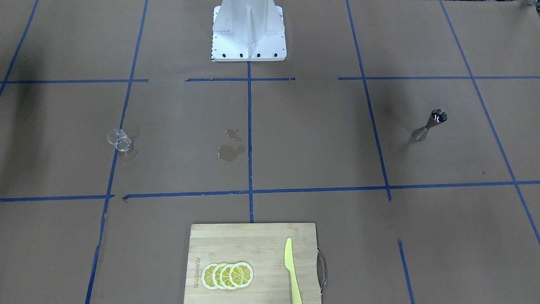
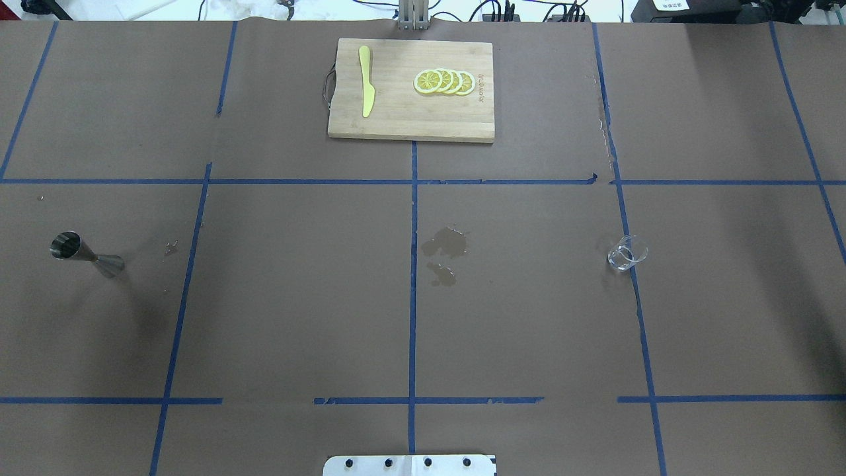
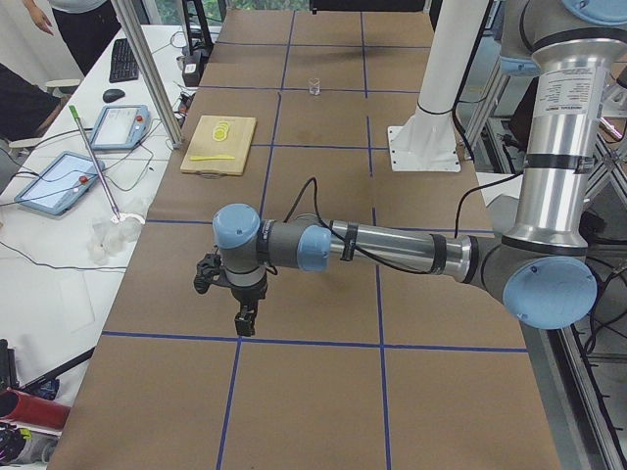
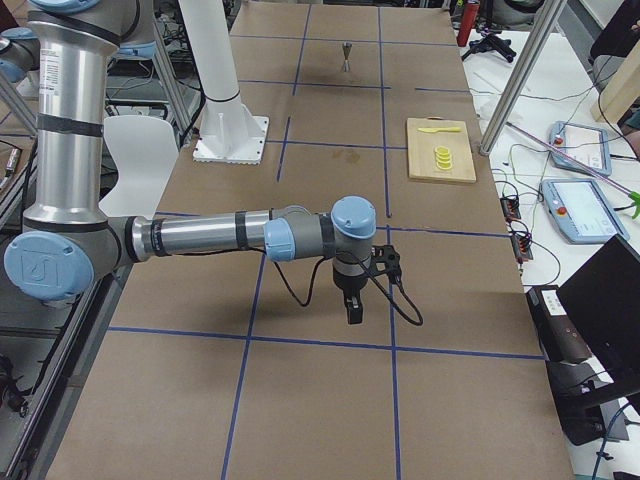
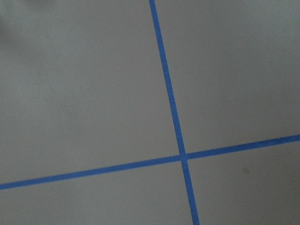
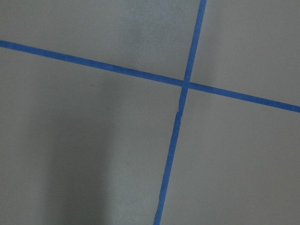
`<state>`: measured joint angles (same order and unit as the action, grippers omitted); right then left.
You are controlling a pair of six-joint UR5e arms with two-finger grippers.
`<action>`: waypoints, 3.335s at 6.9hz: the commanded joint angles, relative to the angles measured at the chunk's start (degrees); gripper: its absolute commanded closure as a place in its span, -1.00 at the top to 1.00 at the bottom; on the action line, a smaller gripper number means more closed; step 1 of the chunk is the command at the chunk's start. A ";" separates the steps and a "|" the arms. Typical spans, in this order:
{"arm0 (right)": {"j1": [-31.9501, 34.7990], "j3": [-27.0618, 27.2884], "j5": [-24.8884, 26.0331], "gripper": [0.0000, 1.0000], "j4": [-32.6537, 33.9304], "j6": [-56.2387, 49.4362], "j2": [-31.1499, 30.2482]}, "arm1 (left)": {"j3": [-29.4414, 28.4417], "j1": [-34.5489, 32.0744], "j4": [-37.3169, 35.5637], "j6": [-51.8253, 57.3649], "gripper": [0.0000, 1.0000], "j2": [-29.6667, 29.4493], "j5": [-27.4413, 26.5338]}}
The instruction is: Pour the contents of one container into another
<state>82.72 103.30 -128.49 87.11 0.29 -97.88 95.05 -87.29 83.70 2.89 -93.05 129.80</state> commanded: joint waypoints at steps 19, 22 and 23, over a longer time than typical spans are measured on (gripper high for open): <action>0.52 -2.22 -8.18 1.00 -0.62 0.50 -2.31 | 3.48 -0.60 7.42 6.77 1.00 2.95 3.36; 0.52 -1.62 -8.62 1.00 -0.71 0.50 -1.71 | 3.12 -0.78 10.16 6.86 1.00 4.44 1.96; 0.60 -0.04 -8.10 1.00 0.25 0.50 0.65 | 3.56 -0.87 9.90 6.86 1.00 4.37 -2.31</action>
<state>83.26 101.78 -136.88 86.65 0.79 -99.23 98.11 -88.05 93.63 9.74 -88.94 130.97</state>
